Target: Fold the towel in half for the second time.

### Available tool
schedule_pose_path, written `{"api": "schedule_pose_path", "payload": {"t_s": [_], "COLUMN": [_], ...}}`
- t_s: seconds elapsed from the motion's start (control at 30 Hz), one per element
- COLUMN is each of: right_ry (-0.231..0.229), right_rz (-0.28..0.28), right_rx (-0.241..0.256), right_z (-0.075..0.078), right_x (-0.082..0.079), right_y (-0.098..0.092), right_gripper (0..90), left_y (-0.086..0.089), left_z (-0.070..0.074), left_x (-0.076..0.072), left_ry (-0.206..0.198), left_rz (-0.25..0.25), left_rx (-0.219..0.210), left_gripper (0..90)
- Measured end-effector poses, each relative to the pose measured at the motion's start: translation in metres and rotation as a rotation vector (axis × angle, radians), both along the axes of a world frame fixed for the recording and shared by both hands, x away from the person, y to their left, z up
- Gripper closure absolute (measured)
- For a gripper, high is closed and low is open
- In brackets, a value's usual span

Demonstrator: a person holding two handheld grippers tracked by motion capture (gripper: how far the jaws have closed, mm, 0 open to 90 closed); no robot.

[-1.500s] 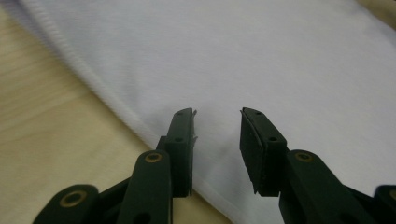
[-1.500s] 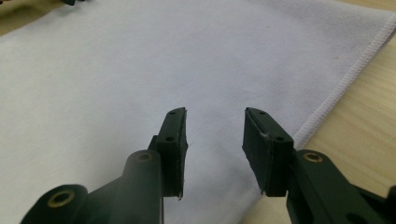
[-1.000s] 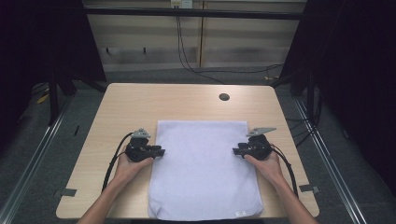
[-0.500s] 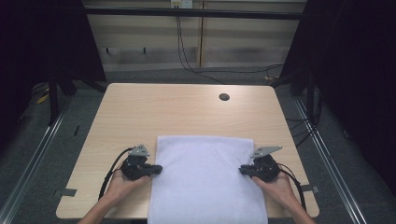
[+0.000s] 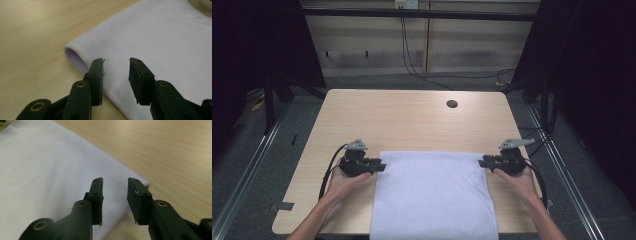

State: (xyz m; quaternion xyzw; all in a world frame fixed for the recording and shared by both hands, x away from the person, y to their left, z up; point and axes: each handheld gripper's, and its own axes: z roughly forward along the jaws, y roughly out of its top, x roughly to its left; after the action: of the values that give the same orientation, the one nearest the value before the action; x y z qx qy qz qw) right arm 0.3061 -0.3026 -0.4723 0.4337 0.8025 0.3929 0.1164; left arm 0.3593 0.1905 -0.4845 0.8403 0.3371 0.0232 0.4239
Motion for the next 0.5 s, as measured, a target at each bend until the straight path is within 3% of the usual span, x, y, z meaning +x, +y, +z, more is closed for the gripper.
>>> {"api": "schedule_pose_path", "payload": {"t_s": [0.1,0.2,0.27,0.33,0.47,0.5], "right_ry": [-0.016,0.003,0.012,0.012,0.045,0.043], "right_rz": [-0.035,-0.017,-0.012,-0.012,-0.006,-0.011], "right_rx": [0.039,0.024,0.038,0.059,0.029,0.009], "right_z": [-0.004,-0.008,-0.011,-0.013,-0.021,-0.022], "right_x": [0.025,0.034,0.04,0.045,0.048,0.048], "right_y": [-0.006,-0.004,-0.003,-0.002,0.0,0.0], "right_gripper": [62.1,60.3,59.1,58.2,55.5,54.7], "left_y": [0.0,0.002,0.004,0.01,0.01,0.008], "left_z": [-0.003,-0.007,-0.009,-0.011,-0.014,-0.014], "left_x": [0.022,0.034,0.036,0.038,0.039,0.039], "left_ry": [0.016,0.015,0.013,0.027,0.044,0.041], "left_rz": [0.037,0.057,0.076,0.092,0.064,0.049], "left_rx": [-0.035,-0.047,-0.037,-0.061,-0.064,-0.036], "left_gripper": [59.7,58.5,55.4,50.6,48.0,48.6]}}
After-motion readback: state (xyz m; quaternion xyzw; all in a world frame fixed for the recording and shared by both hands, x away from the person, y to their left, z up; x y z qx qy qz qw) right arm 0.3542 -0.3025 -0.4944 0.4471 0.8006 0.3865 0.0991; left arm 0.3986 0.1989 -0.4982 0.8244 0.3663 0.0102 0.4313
